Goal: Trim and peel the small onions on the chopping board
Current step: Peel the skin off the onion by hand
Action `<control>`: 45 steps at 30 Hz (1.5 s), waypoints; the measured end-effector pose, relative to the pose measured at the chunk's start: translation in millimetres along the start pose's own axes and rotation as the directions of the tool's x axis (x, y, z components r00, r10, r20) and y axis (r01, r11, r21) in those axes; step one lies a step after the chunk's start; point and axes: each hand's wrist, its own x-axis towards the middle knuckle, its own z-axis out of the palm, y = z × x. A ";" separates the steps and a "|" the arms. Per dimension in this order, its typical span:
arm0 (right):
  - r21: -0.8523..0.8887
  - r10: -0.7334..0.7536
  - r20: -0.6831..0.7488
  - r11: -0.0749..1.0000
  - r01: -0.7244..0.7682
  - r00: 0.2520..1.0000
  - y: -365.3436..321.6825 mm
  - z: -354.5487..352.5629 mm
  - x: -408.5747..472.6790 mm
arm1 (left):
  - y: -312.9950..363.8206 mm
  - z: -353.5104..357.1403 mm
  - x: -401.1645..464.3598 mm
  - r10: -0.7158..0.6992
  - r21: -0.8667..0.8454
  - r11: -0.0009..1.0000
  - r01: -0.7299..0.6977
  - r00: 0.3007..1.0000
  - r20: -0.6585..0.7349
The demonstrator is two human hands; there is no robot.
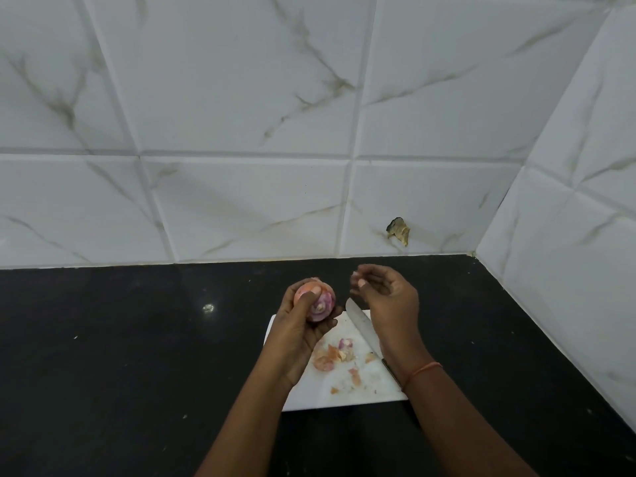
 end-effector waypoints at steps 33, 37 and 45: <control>-0.161 -0.071 0.121 0.983 0.090 0.990 19.5 7.5 -8.7 | -14.3 0.7 6.5 -0.111 -0.043 0.993 0.106 0.982 -0.154; -0.130 -0.041 0.265 0.988 0.078 0.963 21.9 5.8 -8.1 | -15.8 -2.7 7.2 -0.085 0.020 0.996 0.087 0.994 -0.064; -0.230 -0.186 0.279 0.939 0.254 0.942 26.4 9.6 -10.2 | -14.7 -7.3 11.8 -0.121 0.008 0.992 0.122 0.991 -0.055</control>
